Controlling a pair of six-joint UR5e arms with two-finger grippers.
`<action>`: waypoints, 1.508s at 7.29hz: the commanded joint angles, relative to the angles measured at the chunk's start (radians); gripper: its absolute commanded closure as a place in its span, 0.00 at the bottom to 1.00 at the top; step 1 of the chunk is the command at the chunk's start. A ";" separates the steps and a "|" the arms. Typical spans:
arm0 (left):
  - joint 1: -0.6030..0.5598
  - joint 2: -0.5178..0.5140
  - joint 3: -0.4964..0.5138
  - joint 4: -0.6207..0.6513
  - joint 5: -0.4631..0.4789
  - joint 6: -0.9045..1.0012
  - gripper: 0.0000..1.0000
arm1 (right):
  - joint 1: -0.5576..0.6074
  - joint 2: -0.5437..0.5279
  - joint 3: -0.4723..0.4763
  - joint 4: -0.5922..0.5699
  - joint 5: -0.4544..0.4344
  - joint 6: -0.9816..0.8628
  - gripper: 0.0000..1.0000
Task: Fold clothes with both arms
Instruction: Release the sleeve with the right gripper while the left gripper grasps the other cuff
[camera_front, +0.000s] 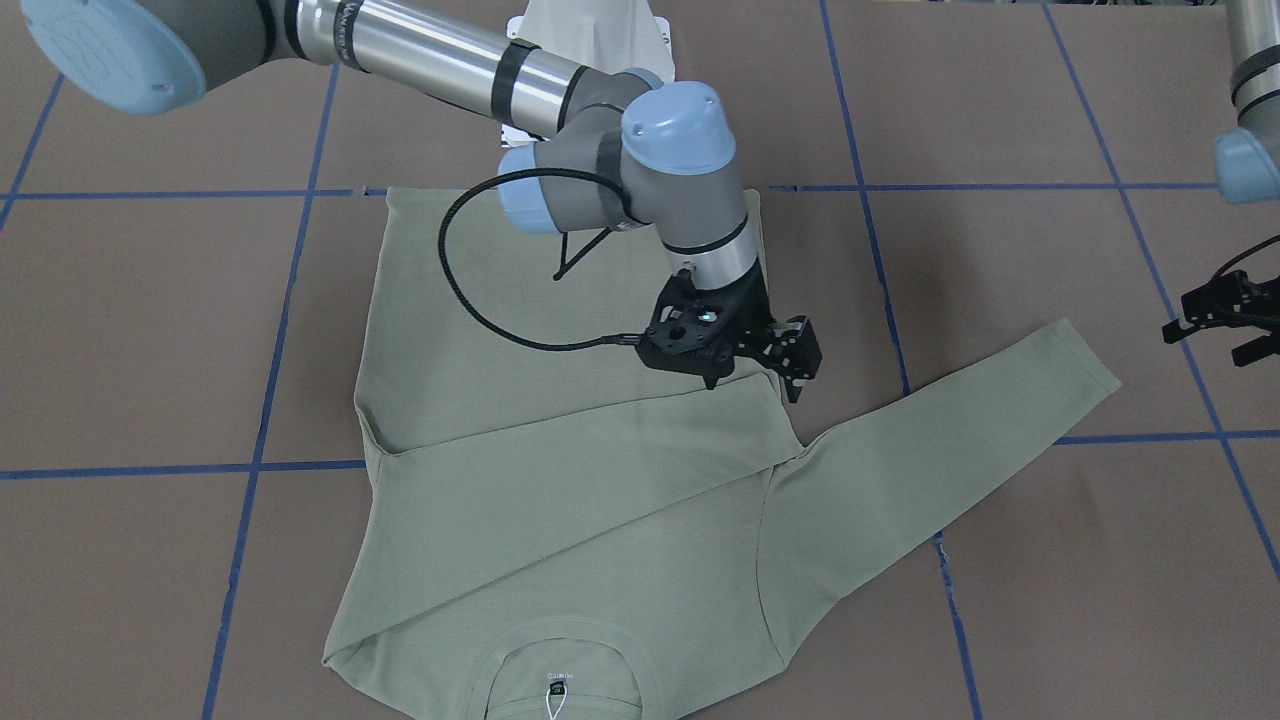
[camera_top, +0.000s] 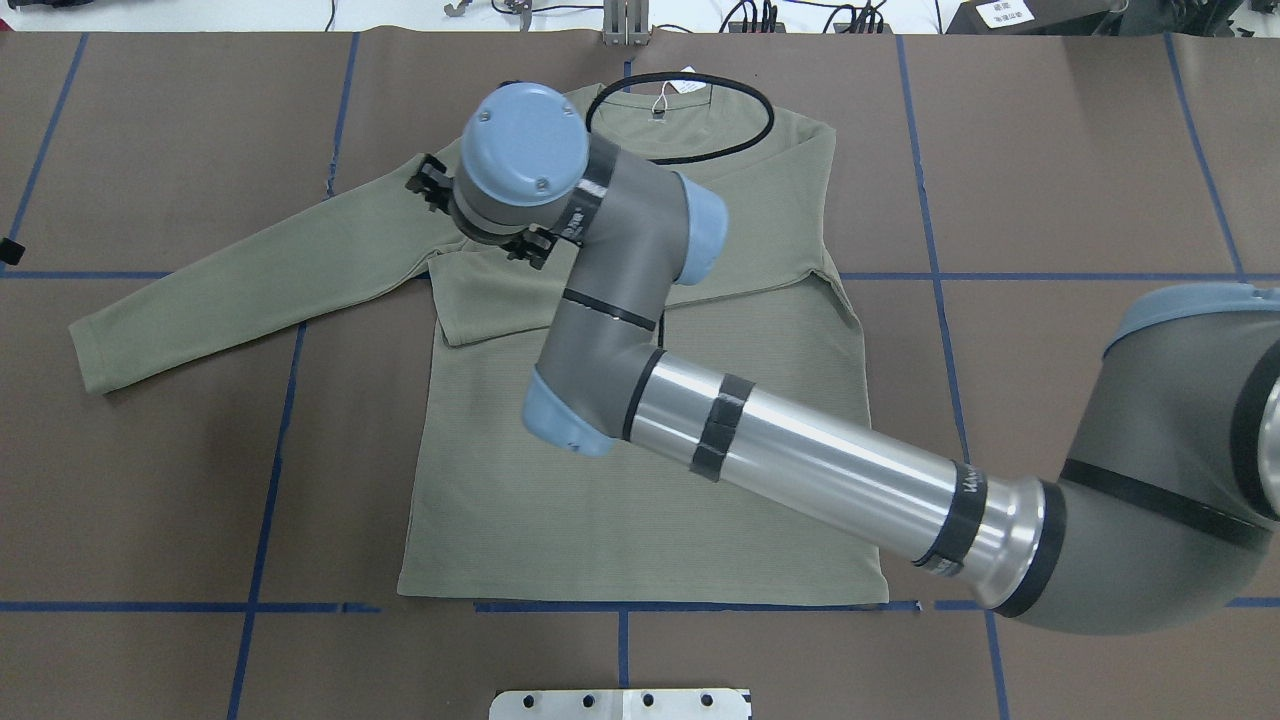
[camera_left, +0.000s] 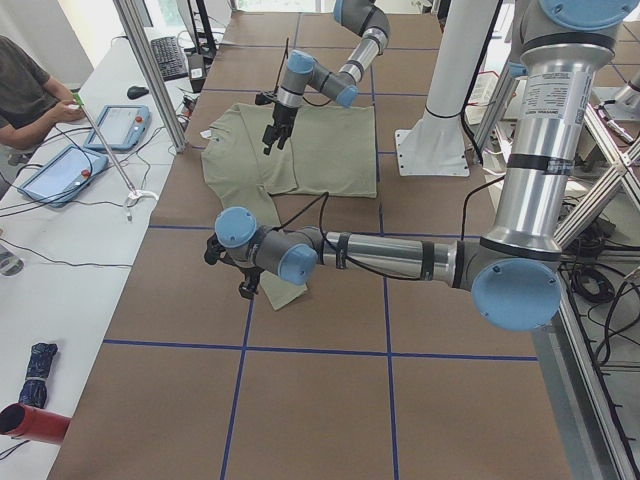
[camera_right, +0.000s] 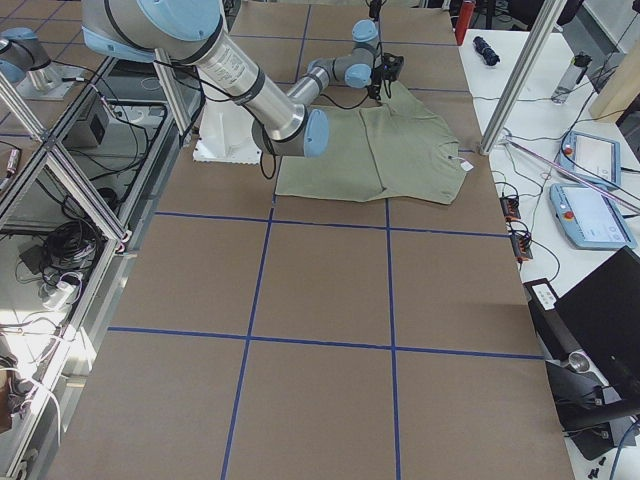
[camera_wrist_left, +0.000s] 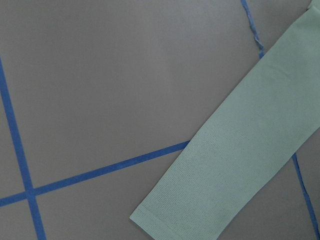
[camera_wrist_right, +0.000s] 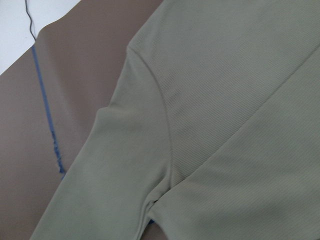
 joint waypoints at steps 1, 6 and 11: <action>0.089 -0.007 0.090 -0.059 0.037 -0.078 0.09 | 0.043 -0.078 0.061 -0.012 0.040 -0.002 0.01; 0.151 -0.069 0.236 -0.115 0.039 -0.118 0.18 | 0.112 -0.285 0.297 -0.017 0.150 -0.003 0.01; 0.162 -0.069 0.256 -0.113 0.039 -0.121 0.45 | 0.179 -0.401 0.406 -0.017 0.233 -0.005 0.01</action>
